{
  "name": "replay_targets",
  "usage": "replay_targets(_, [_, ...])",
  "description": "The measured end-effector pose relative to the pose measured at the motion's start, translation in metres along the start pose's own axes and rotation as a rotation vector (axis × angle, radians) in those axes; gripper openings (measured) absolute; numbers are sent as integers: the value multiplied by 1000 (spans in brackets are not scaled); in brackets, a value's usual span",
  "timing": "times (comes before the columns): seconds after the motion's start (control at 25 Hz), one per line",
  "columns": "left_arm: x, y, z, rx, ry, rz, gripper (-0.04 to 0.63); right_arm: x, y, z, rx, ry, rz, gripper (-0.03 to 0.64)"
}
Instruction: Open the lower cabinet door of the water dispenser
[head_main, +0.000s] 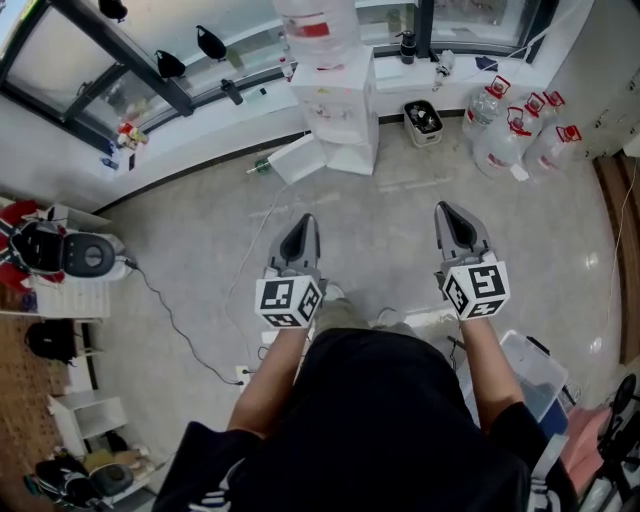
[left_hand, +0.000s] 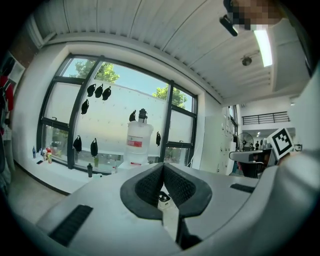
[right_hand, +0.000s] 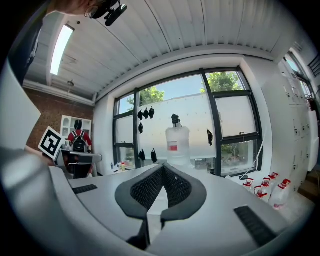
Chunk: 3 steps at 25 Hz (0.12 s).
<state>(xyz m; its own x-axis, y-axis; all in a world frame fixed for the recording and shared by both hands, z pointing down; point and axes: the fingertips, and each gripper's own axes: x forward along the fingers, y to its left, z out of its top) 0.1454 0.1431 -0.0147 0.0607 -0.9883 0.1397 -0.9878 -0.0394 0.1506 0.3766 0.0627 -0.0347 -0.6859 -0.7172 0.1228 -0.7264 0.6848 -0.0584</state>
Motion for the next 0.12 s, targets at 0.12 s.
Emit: replay_targets(0.12, [-4,4,-3,-18,6,12,5,0,2,-1,10,-1,-2,-2])
